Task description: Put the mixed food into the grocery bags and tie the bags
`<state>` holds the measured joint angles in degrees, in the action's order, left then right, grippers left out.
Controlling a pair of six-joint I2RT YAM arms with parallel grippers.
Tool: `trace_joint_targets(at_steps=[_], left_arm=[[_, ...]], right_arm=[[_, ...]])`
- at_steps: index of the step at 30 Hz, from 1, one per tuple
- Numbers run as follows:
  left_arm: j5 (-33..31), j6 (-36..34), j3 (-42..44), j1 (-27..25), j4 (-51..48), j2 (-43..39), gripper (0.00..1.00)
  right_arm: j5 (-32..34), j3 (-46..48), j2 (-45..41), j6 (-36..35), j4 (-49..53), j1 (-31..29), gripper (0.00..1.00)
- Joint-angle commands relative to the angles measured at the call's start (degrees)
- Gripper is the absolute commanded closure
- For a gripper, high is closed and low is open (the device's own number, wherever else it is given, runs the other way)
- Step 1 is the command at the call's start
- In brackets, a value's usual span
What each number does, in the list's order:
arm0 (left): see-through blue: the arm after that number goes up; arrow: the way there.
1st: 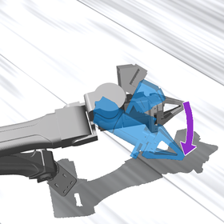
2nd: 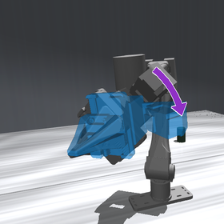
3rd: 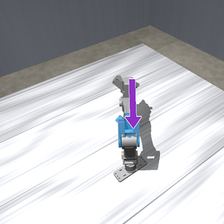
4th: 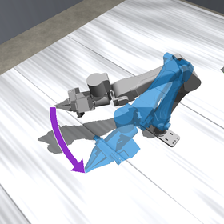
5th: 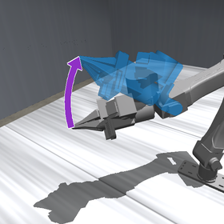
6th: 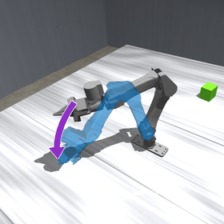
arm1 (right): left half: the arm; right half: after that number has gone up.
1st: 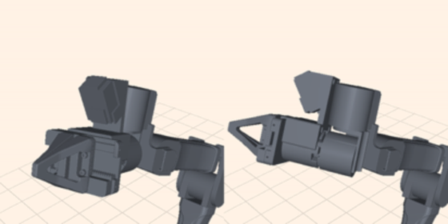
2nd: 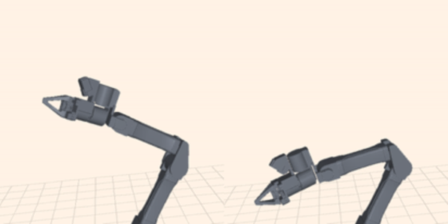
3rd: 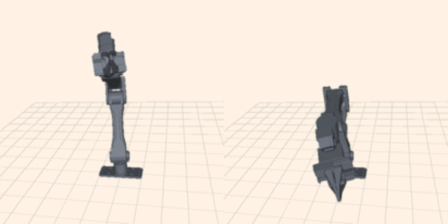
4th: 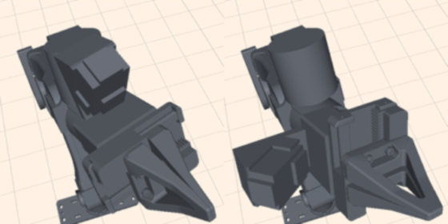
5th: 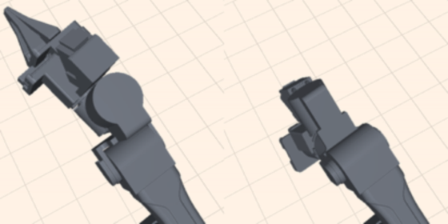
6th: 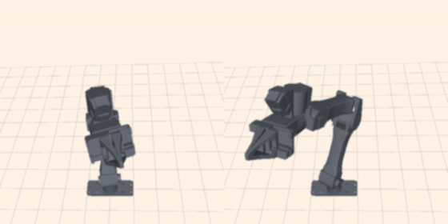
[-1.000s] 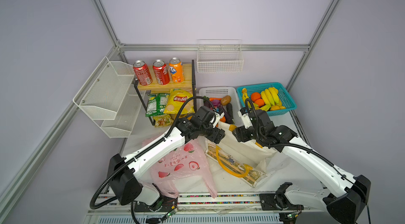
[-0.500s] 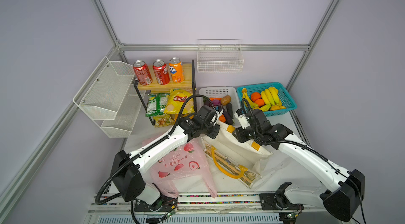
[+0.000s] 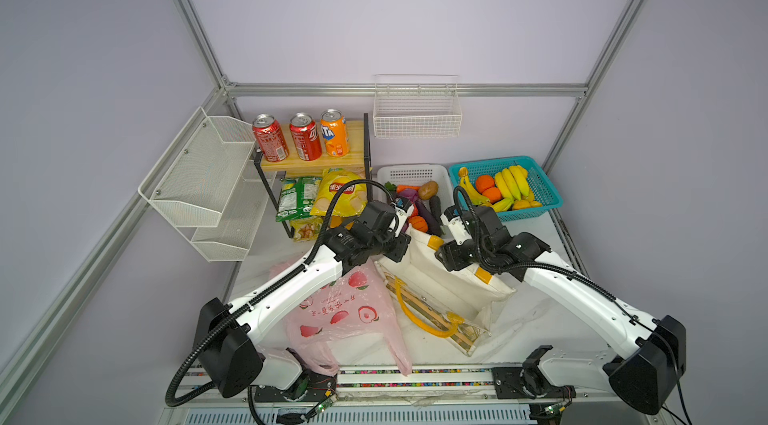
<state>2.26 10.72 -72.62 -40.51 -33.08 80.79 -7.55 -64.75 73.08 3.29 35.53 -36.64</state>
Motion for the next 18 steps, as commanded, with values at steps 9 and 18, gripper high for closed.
trace_joint_targets(at_steps=[9, 18], left_arm=[[-2.56, -0.50, -0.28, 0.35, 0.70, -0.74, 1.00], [-6.13, -0.48, -2.25, 0.35, -2.34, 1.84, 1.00]], right_arm=[[15.98, -4.41, -1.97, 1.83, 6.18, -1.91, 0.89], [30.87, -3.53, -1.79, -0.05, 4.84, -6.07, 0.92]])
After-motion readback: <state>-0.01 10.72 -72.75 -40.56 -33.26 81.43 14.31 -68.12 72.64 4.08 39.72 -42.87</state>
